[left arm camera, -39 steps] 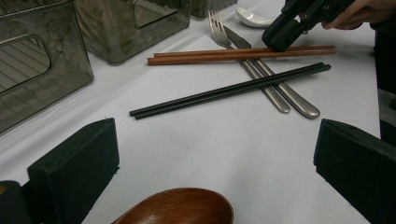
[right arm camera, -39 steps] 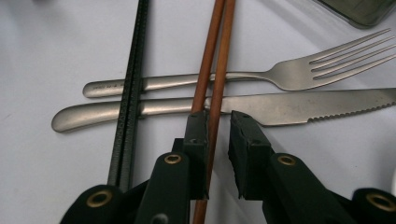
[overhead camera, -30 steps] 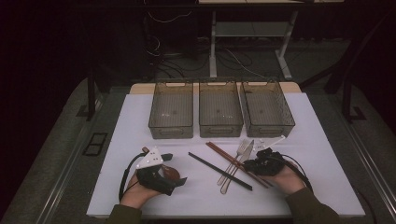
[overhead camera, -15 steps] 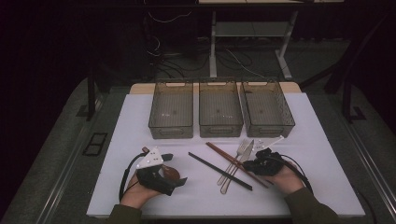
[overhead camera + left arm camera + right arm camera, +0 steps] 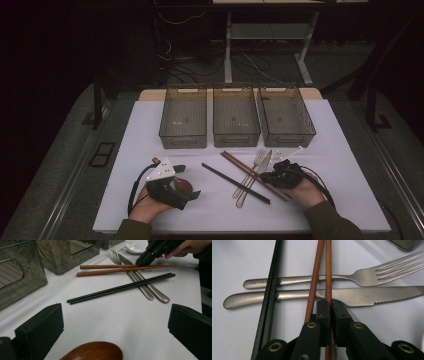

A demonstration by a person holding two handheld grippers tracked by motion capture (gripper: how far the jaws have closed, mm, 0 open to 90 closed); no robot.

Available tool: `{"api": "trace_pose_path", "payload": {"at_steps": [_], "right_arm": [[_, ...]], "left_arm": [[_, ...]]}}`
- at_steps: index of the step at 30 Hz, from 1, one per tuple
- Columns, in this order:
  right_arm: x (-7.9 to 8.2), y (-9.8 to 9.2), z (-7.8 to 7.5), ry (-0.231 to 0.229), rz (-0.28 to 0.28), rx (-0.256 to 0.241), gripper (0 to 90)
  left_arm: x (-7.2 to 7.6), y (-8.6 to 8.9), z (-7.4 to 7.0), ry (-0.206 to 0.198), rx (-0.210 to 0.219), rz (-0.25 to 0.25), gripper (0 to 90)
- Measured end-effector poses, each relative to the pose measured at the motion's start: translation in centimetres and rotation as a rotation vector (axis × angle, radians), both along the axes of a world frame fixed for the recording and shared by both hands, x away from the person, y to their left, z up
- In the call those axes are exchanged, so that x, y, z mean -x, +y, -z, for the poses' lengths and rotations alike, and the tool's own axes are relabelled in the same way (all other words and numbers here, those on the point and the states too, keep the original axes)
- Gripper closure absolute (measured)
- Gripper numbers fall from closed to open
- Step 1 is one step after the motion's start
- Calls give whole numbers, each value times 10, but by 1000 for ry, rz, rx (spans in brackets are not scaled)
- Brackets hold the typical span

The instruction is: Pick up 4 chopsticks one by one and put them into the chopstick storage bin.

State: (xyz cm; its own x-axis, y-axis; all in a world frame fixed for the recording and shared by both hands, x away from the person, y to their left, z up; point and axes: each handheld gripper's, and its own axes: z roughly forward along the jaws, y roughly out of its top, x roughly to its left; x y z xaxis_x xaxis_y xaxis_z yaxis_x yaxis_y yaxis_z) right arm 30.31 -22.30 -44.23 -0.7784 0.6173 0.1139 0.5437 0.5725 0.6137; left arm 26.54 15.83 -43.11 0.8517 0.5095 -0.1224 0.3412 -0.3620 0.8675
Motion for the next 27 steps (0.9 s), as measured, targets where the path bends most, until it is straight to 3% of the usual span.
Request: {"api": "trace_pose_path", "payload": {"at_steps": [6, 27], "right_arm": [[0, -1, -1, -15, -9, 6, 844], [1, -16, -14, -33, 11, -76, 844]], "left_arm": [[0, 0, 0, 0, 1, 1, 0], [-1, 0, 1, 4, 6, 7, 0]]}}
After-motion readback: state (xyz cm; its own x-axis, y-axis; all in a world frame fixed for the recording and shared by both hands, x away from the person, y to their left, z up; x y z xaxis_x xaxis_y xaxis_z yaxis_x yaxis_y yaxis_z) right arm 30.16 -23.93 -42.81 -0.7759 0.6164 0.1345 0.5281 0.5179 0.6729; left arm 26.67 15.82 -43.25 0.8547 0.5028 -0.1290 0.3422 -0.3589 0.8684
